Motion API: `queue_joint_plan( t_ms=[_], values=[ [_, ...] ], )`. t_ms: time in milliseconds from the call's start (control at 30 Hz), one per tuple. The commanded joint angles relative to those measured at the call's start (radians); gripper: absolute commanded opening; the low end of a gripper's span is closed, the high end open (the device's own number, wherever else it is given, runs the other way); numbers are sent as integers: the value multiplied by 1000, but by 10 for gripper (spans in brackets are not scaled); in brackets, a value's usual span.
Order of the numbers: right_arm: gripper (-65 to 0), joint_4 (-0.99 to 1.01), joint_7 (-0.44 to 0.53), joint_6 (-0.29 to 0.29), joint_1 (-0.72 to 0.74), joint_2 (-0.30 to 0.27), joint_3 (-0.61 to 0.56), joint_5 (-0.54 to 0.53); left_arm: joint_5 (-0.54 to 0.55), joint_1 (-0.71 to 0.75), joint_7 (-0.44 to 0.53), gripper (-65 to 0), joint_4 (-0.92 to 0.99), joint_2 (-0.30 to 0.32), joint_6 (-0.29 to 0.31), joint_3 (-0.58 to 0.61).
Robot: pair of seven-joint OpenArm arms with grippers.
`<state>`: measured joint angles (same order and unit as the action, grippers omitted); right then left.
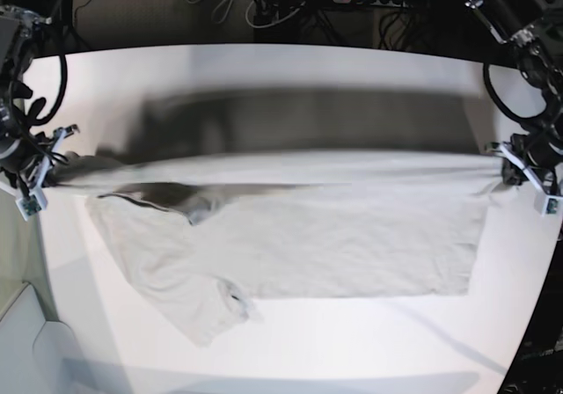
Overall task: Layout the t-shirt on the table in an organized manner, then fold the t-shirt properly
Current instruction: 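Drag the shirt with both grippers back toward the robot, unfolding it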
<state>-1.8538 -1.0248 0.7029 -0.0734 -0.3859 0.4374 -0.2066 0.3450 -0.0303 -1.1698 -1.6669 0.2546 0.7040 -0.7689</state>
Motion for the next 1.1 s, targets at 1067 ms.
queue_joint_plan(
  t_ms=[1067],
  values=[
    [-650, -25, 105, -5, -346, 81, 85, 17, -13, 295, 20, -648, 0, 16, -6, 2]
  ],
)
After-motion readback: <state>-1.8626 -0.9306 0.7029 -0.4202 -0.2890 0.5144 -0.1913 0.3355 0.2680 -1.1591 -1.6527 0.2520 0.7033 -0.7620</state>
